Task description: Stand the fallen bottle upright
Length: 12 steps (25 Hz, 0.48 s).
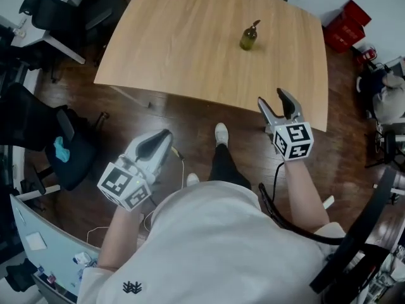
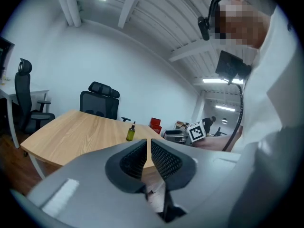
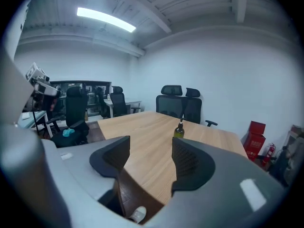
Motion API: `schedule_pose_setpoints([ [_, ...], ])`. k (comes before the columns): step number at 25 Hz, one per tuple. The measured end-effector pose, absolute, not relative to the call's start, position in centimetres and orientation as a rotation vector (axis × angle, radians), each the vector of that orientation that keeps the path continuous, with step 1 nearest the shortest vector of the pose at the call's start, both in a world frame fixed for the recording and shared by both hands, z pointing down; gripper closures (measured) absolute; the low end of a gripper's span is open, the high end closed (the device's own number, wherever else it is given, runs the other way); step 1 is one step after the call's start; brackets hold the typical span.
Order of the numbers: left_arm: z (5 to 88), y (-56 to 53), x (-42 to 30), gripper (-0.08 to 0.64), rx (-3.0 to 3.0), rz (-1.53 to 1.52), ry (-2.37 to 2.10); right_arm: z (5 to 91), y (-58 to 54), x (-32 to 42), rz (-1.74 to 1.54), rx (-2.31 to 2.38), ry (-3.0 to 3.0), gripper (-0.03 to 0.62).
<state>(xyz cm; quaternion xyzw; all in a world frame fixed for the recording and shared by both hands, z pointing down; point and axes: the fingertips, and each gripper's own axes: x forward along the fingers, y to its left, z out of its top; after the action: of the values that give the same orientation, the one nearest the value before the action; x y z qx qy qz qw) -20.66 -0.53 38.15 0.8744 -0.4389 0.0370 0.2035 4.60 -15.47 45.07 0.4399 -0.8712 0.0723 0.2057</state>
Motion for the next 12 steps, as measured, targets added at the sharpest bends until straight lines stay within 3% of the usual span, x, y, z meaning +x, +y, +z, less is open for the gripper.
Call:
schedule_pose_setpoints([
  [12, 39.1, 8.2, -19.3, 0.534, 2.522, 0.126, -1.105, 40.3, 3.9, 6.2, 0.186, 1.274, -2.446, 0.31],
])
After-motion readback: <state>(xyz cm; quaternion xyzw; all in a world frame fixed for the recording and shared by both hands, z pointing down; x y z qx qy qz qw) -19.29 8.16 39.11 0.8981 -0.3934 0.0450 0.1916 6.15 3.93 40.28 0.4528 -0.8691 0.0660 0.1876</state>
